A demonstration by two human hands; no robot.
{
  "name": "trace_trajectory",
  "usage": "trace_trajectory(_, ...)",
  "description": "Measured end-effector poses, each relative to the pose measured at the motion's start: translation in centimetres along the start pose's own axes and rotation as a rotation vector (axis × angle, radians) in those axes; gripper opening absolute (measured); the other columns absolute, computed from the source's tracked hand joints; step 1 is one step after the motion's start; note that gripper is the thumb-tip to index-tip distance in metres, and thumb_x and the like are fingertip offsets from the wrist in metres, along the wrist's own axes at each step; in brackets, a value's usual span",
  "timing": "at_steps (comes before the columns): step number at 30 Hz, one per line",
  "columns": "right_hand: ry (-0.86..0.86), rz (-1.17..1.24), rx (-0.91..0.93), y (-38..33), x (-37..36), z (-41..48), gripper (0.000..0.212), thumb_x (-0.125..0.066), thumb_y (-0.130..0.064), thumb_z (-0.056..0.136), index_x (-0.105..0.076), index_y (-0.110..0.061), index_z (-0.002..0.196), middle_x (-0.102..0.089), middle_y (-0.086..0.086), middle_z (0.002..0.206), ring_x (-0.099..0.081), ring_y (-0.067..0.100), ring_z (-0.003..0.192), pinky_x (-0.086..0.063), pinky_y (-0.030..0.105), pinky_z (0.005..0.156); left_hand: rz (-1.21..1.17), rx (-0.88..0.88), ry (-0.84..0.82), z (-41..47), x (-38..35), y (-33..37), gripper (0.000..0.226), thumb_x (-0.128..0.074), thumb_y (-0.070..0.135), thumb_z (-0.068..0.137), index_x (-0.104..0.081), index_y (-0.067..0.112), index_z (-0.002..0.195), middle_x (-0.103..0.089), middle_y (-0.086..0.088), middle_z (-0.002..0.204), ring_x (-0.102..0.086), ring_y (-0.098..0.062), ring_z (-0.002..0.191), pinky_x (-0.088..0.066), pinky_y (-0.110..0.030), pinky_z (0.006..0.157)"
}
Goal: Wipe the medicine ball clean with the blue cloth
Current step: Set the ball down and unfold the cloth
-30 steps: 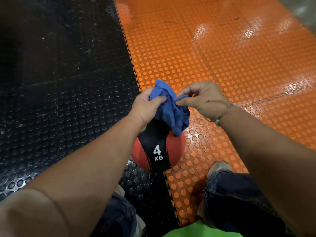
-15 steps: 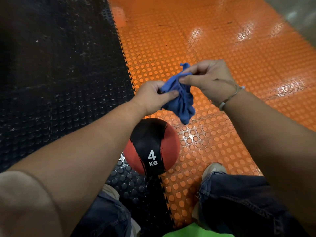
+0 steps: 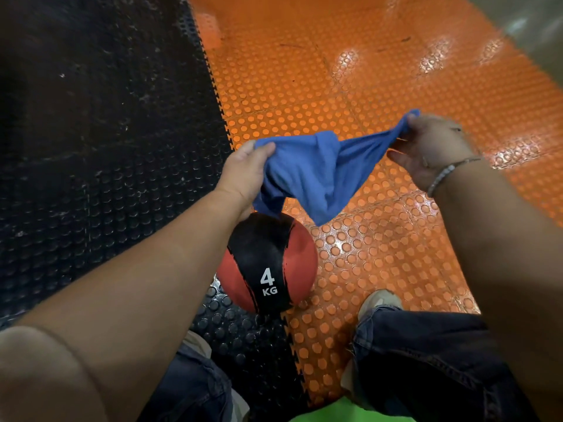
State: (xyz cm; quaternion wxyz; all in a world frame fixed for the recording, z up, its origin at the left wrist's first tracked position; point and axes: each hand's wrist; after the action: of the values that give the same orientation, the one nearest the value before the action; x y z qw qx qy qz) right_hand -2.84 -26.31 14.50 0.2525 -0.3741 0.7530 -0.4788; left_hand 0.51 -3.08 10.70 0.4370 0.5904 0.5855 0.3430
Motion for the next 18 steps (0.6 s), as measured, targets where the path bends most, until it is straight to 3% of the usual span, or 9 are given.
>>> trace_trajectory(3, 0.126, 0.416, -0.18, 1.0, 1.3, 0.6, 0.021, -0.037, -0.018, 0.096, -0.046, -0.015, 0.077, -0.053, 0.007, 0.086, -0.056, 0.023, 0.081, -0.05, 0.04, 0.075, -0.16, 0.097, 0.116, 0.3, 1.1, -0.3, 0.016, -0.045, 0.023, 0.1, -0.06, 0.026, 0.095, -0.068, -0.003, 0.094, -0.067, -0.023, 0.089, -0.055, -0.045, 0.083)
trace_trajectory(5, 0.076, 0.467, -0.276, 2.2, 1.9, 0.5, 0.023, -0.031, -0.028, 0.098, -0.047, -0.018, 0.086, -0.055, 0.006, 0.107, -0.057, 0.026, 0.098, -0.044, 0.047, 0.089, -0.244, 0.125, 0.112, 0.3, 1.8, -0.7, 0.019, -0.039, 0.025, 0.103, -0.058, 0.025, 0.104, -0.068, -0.006, 0.101, -0.067, -0.026, 0.095, -0.056, -0.044, 0.081)
trace_trajectory(6, 0.035, 0.489, -0.299, 2.8, 2.1, 0.3, 0.025, -0.029, -0.03, 0.099, -0.047, -0.019, 0.086, -0.057, 0.005, 0.108, -0.058, 0.026, 0.1, -0.044, 0.047, 0.089, -0.25, 0.123, 0.095, 0.2, 2.0, -0.8, 0.021, -0.037, 0.026, 0.104, -0.058, 0.024, 0.106, -0.067, -0.007, 0.103, -0.066, -0.027, 0.097, -0.056, -0.043, 0.081)
trace_trajectory(9, -0.055, 0.451, -0.332, 4.1, 2.0, -0.6, 0.02, -0.034, -0.024, 0.091, -0.042, -0.019, 0.073, -0.055, 0.002, 0.073, -0.058, 0.018, 0.069, -0.046, 0.031, 0.07, -0.189, 0.098, 0.001, -0.5, 1.2, -0.7, 0.022, -0.037, 0.027, 0.104, -0.058, 0.022, 0.101, -0.066, -0.008, 0.1, -0.065, -0.023, 0.094, -0.055, -0.039, 0.083)
trace_trajectory(10, -0.08, 0.388, -0.335, 4.2, 1.7, -0.9, 0.018, -0.037, -0.025, 0.086, -0.043, -0.018, 0.071, -0.048, 0.0, 0.064, -0.049, 0.016, 0.059, -0.04, 0.025, 0.062, -0.17, 0.079, -0.036, -0.8, 0.7, -0.6, 0.02, -0.037, 0.027, 0.104, -0.057, 0.022, 0.101, -0.065, -0.007, 0.099, -0.065, -0.021, 0.092, -0.055, -0.038, 0.084)
trace_trajectory(12, -0.164, 0.086, -0.293, 4.4, 1.0, -1.3, 0.034, -0.039, -0.041, 0.09, -0.052, -0.014, 0.072, -0.041, -0.002, 0.058, -0.038, 0.012, 0.051, -0.029, 0.022, 0.053, -0.135, 0.035, -0.109, -1.2, -0.4, -0.1, 0.017, -0.038, 0.027, 0.103, -0.054, 0.024, 0.103, -0.065, -0.005, 0.099, -0.064, -0.017, 0.089, -0.054, -0.036, 0.084)
trace_trajectory(15, -0.382, -0.702, -0.203, 4.4, -0.4, -2.4, 0.043, -0.044, -0.061, 0.086, -0.06, -0.025, 0.071, -0.052, -0.005, 0.064, -0.051, 0.008, 0.06, -0.04, 0.027, 0.061, -0.072, -0.038, -0.215, -1.4, -1.4, 1.0, 0.017, -0.037, 0.026, 0.104, -0.054, 0.024, 0.102, -0.064, 0.001, 0.098, -0.064, -0.01, 0.088, -0.054, -0.029, 0.083)
trace_trajectory(16, -0.429, -0.864, -0.182, 4.5, -0.6, -2.6, 0.04, -0.051, -0.061, 0.083, -0.06, -0.024, 0.068, -0.057, -0.006, 0.065, -0.055, 0.008, 0.061, -0.042, 0.027, 0.063, -0.036, -0.059, -0.247, -1.3, -1.4, 1.3, 0.017, -0.036, 0.025, 0.104, -0.053, 0.024, 0.102, -0.064, 0.002, 0.098, -0.063, -0.009, 0.088, -0.053, -0.027, 0.083)
trace_trajectory(18, -0.462, -0.927, -0.13, 4.5, -0.6, -2.3, 0.032, -0.065, -0.05, 0.079, -0.065, -0.019, 0.073, -0.064, 0.001, 0.08, -0.061, 0.018, 0.076, -0.047, 0.03, 0.069, 0.09, -0.117, -0.275, -1.1, -1.1, 1.7, 0.018, -0.036, 0.024, 0.104, -0.054, 0.026, 0.102, -0.063, 0.002, 0.097, -0.062, -0.009, 0.089, -0.052, -0.028, 0.085)
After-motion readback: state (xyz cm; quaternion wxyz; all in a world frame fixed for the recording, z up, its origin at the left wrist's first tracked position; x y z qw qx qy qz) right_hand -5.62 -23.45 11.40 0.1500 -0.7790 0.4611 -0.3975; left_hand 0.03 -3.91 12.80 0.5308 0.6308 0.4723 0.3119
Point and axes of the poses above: each hand's wrist, its own z-axis towards the middle knuckle, its own x-axis out of the back of the hand, y = z × x
